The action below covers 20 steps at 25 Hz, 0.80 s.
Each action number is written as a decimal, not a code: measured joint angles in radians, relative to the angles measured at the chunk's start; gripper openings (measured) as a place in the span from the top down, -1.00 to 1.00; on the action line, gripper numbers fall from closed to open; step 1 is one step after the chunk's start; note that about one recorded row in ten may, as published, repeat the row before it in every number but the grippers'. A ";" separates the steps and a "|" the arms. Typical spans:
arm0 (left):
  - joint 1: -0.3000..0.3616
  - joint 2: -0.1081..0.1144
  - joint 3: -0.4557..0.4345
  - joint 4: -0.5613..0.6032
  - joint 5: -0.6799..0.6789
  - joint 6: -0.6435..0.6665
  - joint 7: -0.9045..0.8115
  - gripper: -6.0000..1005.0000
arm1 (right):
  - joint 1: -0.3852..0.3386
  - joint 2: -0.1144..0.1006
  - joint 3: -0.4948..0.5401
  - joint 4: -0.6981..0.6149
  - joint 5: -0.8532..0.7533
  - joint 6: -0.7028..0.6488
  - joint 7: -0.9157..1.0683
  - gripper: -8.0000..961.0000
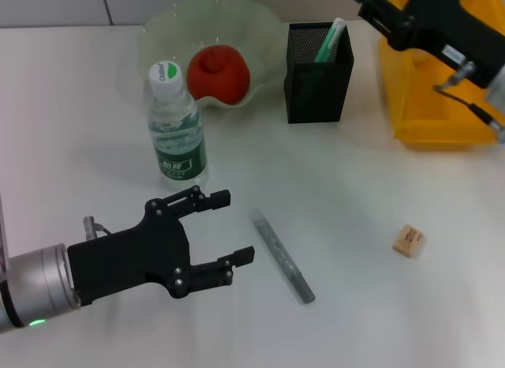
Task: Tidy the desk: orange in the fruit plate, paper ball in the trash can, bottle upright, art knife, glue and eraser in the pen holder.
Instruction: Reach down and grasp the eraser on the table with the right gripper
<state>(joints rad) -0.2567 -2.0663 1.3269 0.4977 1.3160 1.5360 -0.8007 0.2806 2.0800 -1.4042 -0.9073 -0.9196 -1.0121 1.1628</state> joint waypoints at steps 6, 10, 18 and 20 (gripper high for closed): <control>0.000 0.000 0.000 -0.003 0.000 0.002 0.000 -0.56 | -0.069 0.004 0.136 -0.522 -0.779 -0.166 0.825 -0.03; 0.001 0.000 0.000 -0.003 0.000 0.003 0.000 -0.56 | 0.061 0.000 0.170 -0.709 -1.312 -0.508 1.317 -0.15; -0.002 0.000 0.000 -0.003 0.000 0.004 0.000 -0.56 | 0.227 0.000 0.006 -0.667 -1.684 -0.736 1.502 -0.48; -0.003 0.000 0.000 -0.004 0.000 0.004 0.000 -0.56 | 0.250 0.001 -0.033 -0.634 -1.714 -0.742 1.509 -0.53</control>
<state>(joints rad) -0.2595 -2.0663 1.3270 0.4939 1.3162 1.5402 -0.8008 0.5304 2.0808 -1.4369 -1.5408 -2.6334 -1.7539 2.6719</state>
